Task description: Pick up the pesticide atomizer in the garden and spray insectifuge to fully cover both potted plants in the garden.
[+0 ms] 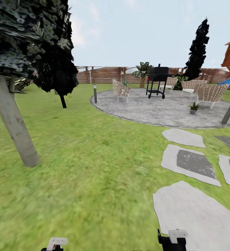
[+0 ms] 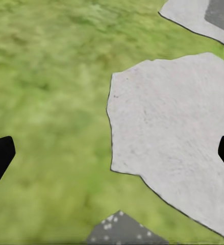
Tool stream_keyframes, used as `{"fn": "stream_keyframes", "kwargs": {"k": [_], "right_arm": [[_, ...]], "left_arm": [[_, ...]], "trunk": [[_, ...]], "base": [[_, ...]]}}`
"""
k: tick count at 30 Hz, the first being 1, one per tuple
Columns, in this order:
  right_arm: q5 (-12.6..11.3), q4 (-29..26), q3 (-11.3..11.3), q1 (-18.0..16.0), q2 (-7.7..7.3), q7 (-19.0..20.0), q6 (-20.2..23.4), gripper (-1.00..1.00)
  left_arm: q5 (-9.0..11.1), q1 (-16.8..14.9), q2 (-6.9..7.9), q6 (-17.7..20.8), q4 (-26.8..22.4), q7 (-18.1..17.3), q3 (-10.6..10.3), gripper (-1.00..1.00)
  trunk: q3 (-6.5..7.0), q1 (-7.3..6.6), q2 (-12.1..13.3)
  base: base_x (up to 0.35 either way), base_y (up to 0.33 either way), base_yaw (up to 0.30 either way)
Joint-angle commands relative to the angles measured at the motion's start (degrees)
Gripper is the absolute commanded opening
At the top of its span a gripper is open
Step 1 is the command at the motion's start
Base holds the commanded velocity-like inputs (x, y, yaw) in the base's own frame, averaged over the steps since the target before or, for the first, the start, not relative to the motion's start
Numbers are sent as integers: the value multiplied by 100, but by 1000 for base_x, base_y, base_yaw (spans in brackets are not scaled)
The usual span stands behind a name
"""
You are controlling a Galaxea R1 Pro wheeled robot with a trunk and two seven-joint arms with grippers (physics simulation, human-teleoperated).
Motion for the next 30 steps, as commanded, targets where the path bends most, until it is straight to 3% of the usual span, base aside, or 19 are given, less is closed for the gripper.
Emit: {"fn": "stream_keyframes", "kwargs": {"k": [1,30], "right_arm": [[-28,4,49,-4,0,-29,-11,100],[-28,4,57,-4,3,-29,-11,100]], "left_arm": [[-21,-2,2,-17,3,-25,28,-100],[-17,-2,-7,-17,3,-25,28,-100]], "trunk": [[-5,-1,-2],[-5,-1,-2]], "base": [[0,0,-300],[0,0,-300]]}}
